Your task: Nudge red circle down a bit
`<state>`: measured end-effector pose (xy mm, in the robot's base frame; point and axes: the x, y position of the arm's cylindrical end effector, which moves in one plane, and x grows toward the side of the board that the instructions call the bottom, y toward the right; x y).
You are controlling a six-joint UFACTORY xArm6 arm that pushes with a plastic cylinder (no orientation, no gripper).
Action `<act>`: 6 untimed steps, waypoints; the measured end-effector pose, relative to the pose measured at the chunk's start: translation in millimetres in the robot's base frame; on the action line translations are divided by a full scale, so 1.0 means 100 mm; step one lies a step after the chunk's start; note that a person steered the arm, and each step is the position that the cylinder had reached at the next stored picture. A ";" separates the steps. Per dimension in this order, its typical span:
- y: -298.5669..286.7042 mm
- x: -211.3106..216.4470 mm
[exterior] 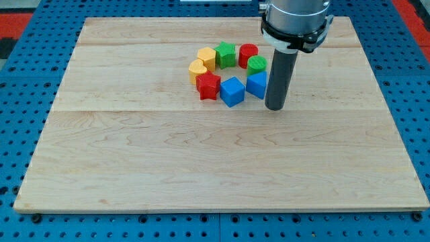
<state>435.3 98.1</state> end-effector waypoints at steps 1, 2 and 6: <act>0.06 0.00; 0.25 0.00; -0.09 -1.51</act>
